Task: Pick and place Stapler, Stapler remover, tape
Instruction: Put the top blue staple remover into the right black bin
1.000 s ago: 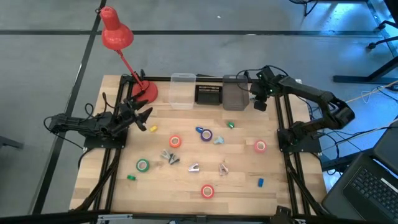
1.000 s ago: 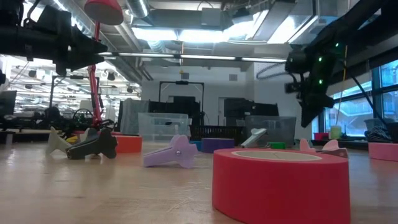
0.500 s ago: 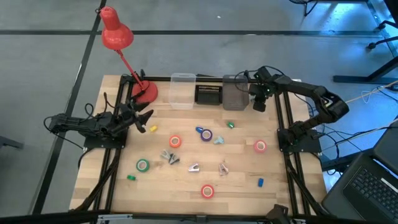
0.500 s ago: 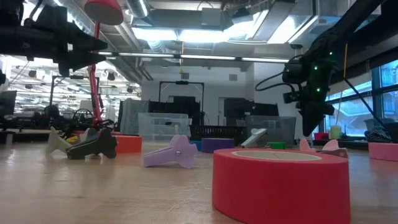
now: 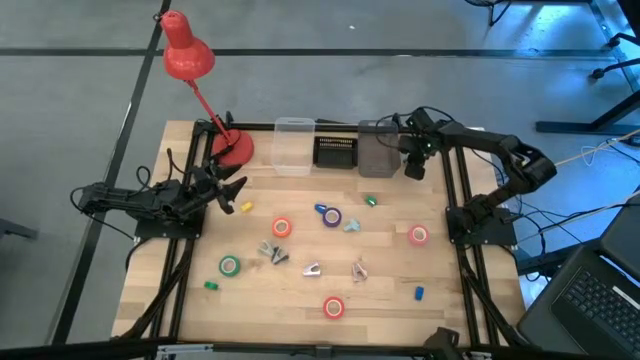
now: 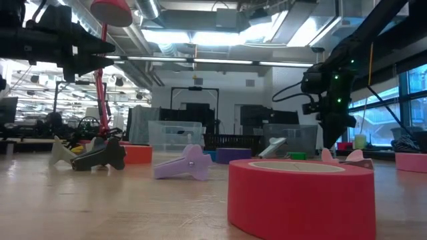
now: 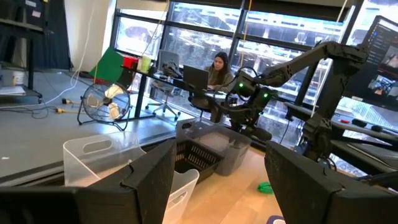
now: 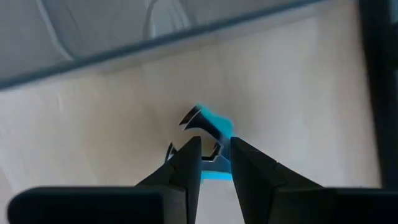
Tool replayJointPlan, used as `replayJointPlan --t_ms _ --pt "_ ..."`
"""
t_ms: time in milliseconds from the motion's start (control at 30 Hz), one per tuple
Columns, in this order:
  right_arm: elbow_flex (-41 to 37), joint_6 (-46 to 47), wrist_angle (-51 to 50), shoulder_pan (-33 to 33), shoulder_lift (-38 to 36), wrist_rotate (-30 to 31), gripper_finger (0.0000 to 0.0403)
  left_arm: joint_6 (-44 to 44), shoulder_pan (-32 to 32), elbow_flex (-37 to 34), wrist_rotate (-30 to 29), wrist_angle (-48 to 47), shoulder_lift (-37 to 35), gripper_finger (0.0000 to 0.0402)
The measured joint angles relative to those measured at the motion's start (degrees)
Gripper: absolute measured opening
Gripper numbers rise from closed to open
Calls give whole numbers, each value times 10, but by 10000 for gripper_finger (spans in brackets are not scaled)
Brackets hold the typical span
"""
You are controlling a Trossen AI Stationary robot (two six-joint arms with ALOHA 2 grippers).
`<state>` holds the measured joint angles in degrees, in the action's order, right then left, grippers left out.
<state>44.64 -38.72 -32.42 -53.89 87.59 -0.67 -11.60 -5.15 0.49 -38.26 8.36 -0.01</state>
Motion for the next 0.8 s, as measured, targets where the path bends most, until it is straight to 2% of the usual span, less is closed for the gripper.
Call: replayJointPlan --t_ms 367,567,800 --pt "2 22 52 5 26 14 83 -12 0 0 9 0 0 237" --pt "1 52 56 5 27 23 14 -12 0 0 9 0 0 237" --pt "-1 91 44 5 15 32 3 -12 0 0 9 0 0 237"
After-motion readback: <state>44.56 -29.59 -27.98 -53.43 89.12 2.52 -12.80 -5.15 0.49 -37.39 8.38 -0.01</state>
